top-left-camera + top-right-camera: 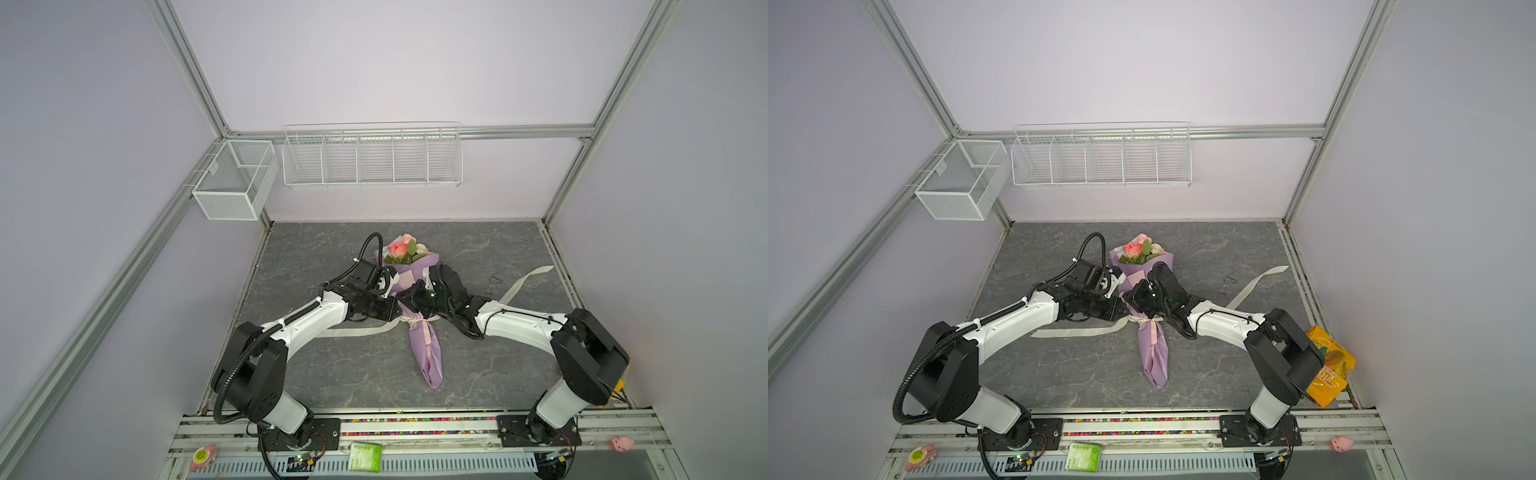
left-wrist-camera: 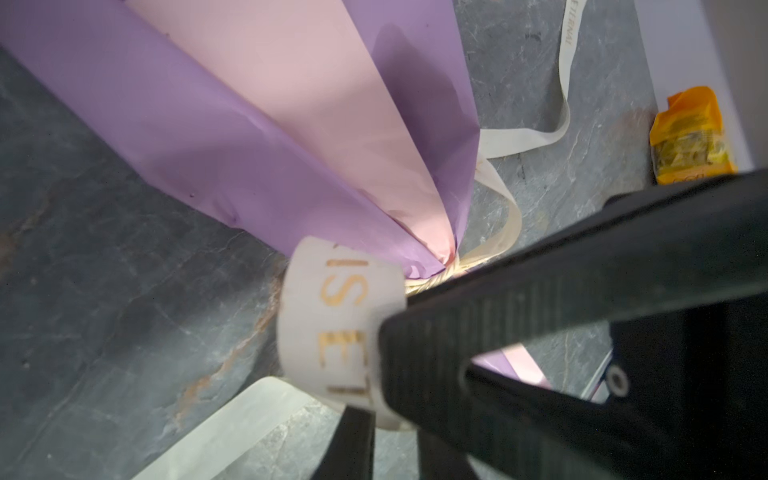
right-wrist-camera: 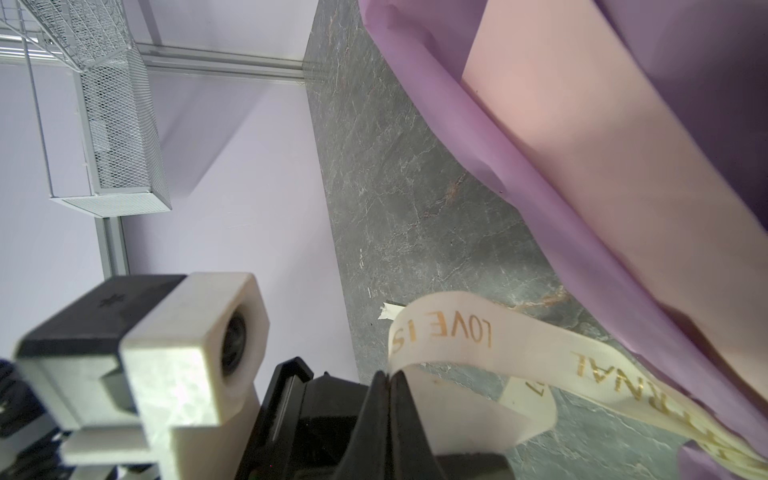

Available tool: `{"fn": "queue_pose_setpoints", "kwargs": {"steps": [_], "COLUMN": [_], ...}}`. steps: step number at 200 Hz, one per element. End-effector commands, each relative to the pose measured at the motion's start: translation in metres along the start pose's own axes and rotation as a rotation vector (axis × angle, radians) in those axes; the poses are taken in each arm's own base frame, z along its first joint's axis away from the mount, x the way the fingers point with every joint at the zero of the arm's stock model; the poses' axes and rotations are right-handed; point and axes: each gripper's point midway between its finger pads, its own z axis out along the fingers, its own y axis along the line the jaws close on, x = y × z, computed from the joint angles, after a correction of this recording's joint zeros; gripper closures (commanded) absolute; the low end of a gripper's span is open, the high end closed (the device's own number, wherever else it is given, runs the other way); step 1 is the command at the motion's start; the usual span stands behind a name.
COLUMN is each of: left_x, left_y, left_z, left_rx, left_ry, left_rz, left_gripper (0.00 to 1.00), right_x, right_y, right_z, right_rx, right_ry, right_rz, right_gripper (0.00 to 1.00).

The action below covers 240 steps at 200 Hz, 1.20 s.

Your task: Tie the bouquet of fake flowers

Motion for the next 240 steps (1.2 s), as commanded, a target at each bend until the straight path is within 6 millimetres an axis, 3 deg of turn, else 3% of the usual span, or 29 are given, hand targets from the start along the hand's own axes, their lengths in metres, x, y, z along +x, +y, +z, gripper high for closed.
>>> {"fn": "queue_pose_setpoints", "kwargs": {"steps": [1, 16, 56, 96, 110, 126, 135, 144, 155, 183, 205, 240], "left_x": [-0.012, -0.012, -0.025, -0.044, -0.046, -0.043, -0.040, -0.038, -0.036, -0.029, -0.024, -0.026], "left_y": [-0.004, -0.004, -0.013, -0.038, -0.046, -0.055, -0.061, -0.067, -0.075, -0.080, -0.081, -0.082], "left_z": [-0.004, -0.006, -0.021, -0.043, -0.046, -0.045, -0.043, -0.042, -0.040, -0.029, -0.026, -0.029], "left_rx": [-0.004, -0.005, 0.003, 0.058, 0.075, 0.096, 0.107, 0.115, 0.131, 0.124, 0.116, 0.106], "left_ry": [-0.044, -0.048, -0.109, -0.193, -0.199, -0.187, -0.175, -0.166, -0.163, -0.129, -0.105, -0.110], "left_rz": [0.032, 0.033, 0.044, 0.063, 0.055, 0.048, 0.049, 0.050, 0.053, 0.060, 0.067, 0.076], "left_gripper": [0.89, 1.00, 1.00, 1.00, 1.00, 1.00, 1.00, 1.00, 1.00, 1.00, 1.00, 1.00], "right_x": [-0.003, -0.005, -0.008, -0.020, -0.030, -0.048, -0.057, -0.069, -0.083, -0.117, -0.141, -0.176], "right_y": [0.008, 0.009, 0.009, -0.011, -0.030, -0.052, -0.081, -0.100, -0.122, -0.173, -0.198, -0.219], "right_z": [-0.009, -0.012, -0.026, -0.074, -0.099, -0.133, -0.151, -0.170, -0.191, -0.237, -0.245, -0.230], "right_rx": [-0.033, -0.034, -0.003, 0.164, 0.257, 0.356, 0.436, 0.495, 0.557, 0.716, 0.767, 0.837], "right_ry": [-0.013, -0.019, -0.049, -0.140, -0.182, -0.246, -0.263, -0.289, -0.313, -0.333, -0.272, -0.157], "right_rz": [-0.006, -0.008, -0.080, -0.228, -0.255, -0.250, -0.236, -0.215, -0.194, -0.133, -0.114, -0.116], "right_gripper": [0.92, 0.92, 0.85, 0.64, 0.61, 0.50, 0.49, 0.49, 0.41, 0.38, 0.35, 0.35]}}
